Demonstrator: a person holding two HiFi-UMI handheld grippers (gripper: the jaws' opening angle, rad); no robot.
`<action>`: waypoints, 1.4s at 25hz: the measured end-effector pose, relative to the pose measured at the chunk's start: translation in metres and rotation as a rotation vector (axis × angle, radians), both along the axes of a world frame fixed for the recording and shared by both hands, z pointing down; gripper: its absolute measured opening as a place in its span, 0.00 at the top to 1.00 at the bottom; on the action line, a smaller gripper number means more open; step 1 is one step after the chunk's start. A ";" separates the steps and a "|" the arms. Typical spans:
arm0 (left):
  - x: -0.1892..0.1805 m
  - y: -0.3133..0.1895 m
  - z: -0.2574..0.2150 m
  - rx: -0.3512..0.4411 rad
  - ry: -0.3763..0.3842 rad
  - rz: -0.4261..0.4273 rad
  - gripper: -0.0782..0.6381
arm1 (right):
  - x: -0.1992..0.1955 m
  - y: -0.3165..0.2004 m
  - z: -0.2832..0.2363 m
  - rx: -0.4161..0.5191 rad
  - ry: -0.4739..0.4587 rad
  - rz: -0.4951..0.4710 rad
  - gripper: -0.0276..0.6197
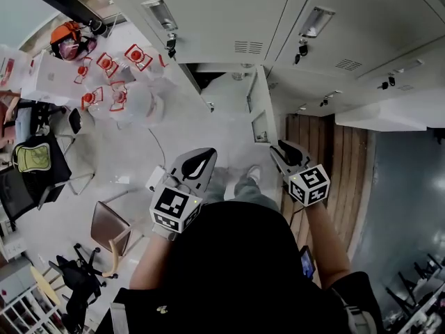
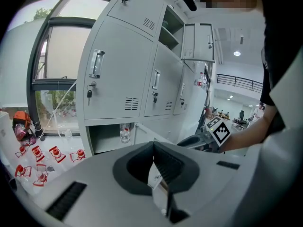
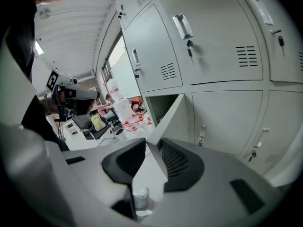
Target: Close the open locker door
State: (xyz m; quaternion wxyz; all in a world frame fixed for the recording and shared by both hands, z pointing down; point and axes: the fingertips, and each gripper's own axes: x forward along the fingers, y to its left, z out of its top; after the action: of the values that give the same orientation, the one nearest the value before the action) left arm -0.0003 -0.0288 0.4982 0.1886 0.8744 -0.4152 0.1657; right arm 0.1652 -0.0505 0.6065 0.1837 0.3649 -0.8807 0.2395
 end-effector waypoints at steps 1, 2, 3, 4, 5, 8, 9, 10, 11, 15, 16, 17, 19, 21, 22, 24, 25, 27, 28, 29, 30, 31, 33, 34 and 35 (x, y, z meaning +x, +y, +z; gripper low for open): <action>-0.006 0.000 0.000 0.001 0.003 -0.008 0.86 | -0.008 0.001 0.000 -0.002 -0.001 -0.009 0.77; -0.013 -0.001 0.000 0.001 0.005 -0.014 0.86 | -0.016 0.002 0.000 -0.005 -0.004 -0.017 0.77; -0.020 -0.001 0.000 0.001 0.007 -0.020 0.86 | -0.024 0.003 0.000 -0.008 -0.009 -0.022 0.77; -0.026 -0.002 -0.001 0.002 0.009 -0.023 0.86 | -0.033 0.004 0.000 -0.011 -0.012 -0.026 0.77; -0.033 -0.003 -0.001 0.002 0.011 -0.026 0.86 | -0.041 0.004 0.000 -0.013 -0.015 -0.029 0.77; -0.055 -0.006 -0.001 0.004 0.020 -0.035 0.86 | -0.069 0.003 -0.001 -0.015 -0.018 -0.035 0.77; -0.063 -0.007 -0.001 0.004 0.022 -0.038 0.86 | -0.079 0.001 -0.001 -0.016 -0.021 -0.034 0.77; -0.071 -0.007 0.000 0.004 0.023 -0.041 0.86 | -0.089 -0.001 -0.001 -0.018 -0.024 -0.032 0.77; -0.080 -0.008 0.001 0.004 0.023 -0.044 0.86 | -0.098 -0.003 -0.001 -0.018 -0.026 -0.030 0.77; -0.118 -0.011 0.003 -0.001 0.036 -0.062 0.86 | -0.135 -0.017 -0.002 -0.009 -0.023 -0.016 0.77; -0.128 -0.012 0.004 -0.001 0.042 -0.067 0.86 | -0.143 -0.021 -0.002 -0.007 -0.021 -0.011 0.77; -0.137 -0.013 0.005 -0.001 0.047 -0.071 0.86 | -0.151 -0.025 -0.002 -0.003 -0.019 -0.006 0.77; -0.152 -0.014 0.006 0.004 0.047 -0.075 0.86 | -0.165 -0.035 -0.002 0.005 -0.019 0.003 0.77; -0.163 -0.017 0.005 0.009 0.043 -0.083 0.86 | -0.176 -0.045 -0.002 0.007 -0.022 0.011 0.77; -0.168 -0.018 0.005 0.006 0.044 -0.094 0.86 | -0.181 -0.050 -0.003 0.006 -0.024 0.012 0.77; -0.177 -0.021 0.004 -0.004 0.049 -0.122 0.86 | -0.190 -0.061 -0.005 0.004 -0.032 0.003 0.77; -0.181 -0.024 0.004 -0.003 0.049 -0.138 0.86 | -0.195 -0.067 -0.006 0.003 -0.037 -0.007 0.77; -0.188 -0.030 0.004 -0.001 0.044 -0.169 0.86 | -0.205 -0.080 -0.004 0.002 -0.045 -0.033 0.77; -0.190 -0.032 0.005 -0.002 0.040 -0.185 0.86 | -0.210 -0.086 -0.003 0.003 -0.050 -0.047 0.77; -0.193 -0.034 0.006 -0.003 0.035 -0.203 0.86 | -0.213 -0.092 -0.003 0.003 -0.056 -0.063 0.77; -0.194 -0.036 0.006 -0.003 0.032 -0.224 0.86 | -0.216 -0.098 -0.003 0.003 -0.062 -0.082 0.77; -0.196 -0.037 0.005 -0.004 0.032 -0.247 0.86 | -0.219 -0.103 -0.004 0.004 -0.066 -0.103 0.77; -0.200 -0.039 0.003 -0.007 0.033 -0.296 0.86 | -0.226 -0.112 -0.006 0.008 -0.070 -0.149 0.77; -0.200 -0.039 0.003 -0.009 0.031 -0.319 0.86 | -0.229 -0.116 -0.007 0.010 -0.071 -0.171 0.77; -0.200 -0.039 0.003 -0.013 0.029 -0.339 0.86 | -0.231 -0.120 -0.006 0.011 -0.071 -0.190 0.78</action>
State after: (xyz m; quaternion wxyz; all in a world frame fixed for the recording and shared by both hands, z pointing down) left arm -0.2006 -0.0683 0.5012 0.2254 0.7929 -0.5529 0.1213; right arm -0.0655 -0.1708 0.6002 0.1722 0.2719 -0.9187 0.2290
